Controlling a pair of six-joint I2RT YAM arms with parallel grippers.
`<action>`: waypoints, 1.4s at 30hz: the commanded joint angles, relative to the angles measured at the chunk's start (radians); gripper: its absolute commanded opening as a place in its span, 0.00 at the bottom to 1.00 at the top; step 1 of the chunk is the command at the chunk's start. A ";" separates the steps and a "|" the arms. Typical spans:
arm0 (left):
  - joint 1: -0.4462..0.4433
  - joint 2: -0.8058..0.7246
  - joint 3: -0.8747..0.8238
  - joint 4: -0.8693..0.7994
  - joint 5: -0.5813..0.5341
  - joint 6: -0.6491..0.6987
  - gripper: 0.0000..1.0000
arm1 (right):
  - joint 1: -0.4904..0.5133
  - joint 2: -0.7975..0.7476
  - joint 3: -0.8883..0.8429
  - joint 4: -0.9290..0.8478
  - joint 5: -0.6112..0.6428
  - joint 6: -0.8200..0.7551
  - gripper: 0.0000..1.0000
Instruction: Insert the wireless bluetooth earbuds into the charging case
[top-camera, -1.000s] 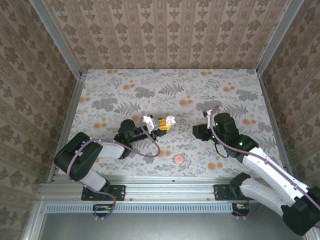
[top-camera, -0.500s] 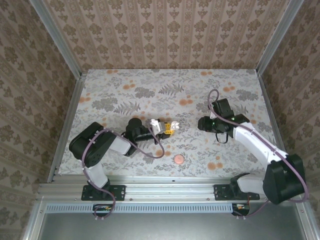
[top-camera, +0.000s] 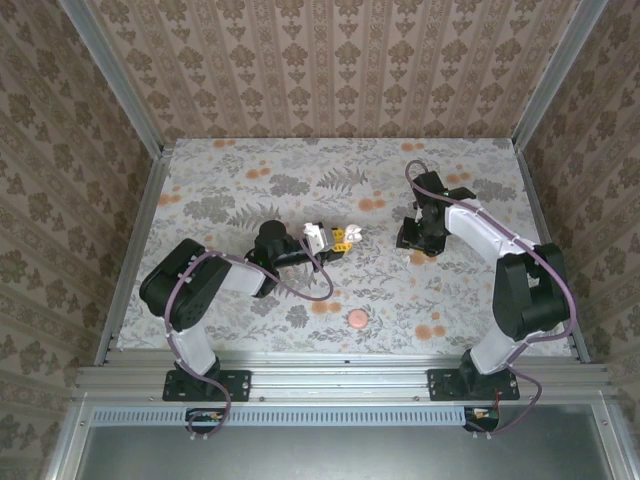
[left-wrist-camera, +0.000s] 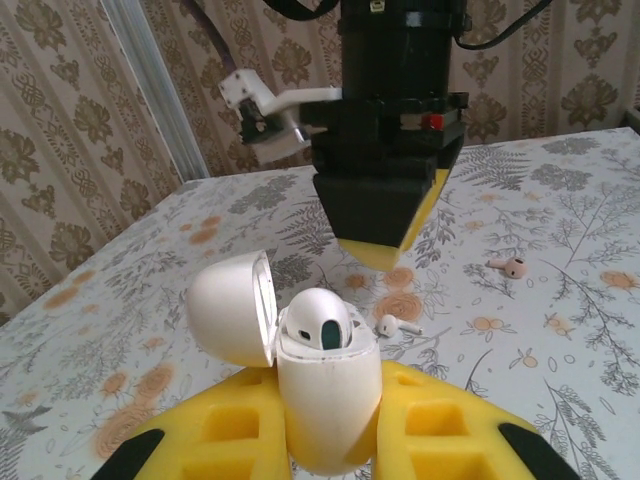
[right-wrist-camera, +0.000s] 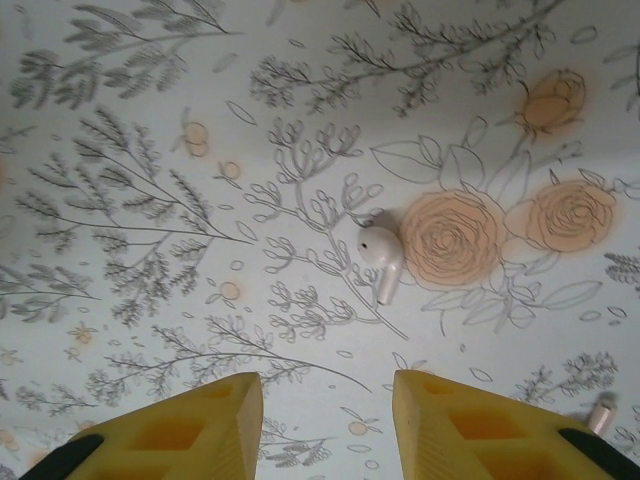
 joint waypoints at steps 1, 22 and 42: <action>0.010 -0.010 0.019 -0.029 0.022 0.036 0.00 | -0.003 0.042 0.061 -0.109 0.055 0.026 0.40; 0.047 -0.004 0.026 -0.066 0.040 0.059 0.00 | -0.037 0.311 0.191 -0.141 0.028 -0.039 0.39; 0.057 0.004 0.027 -0.049 0.048 0.043 0.00 | -0.038 0.379 0.204 -0.140 -0.017 -0.058 0.31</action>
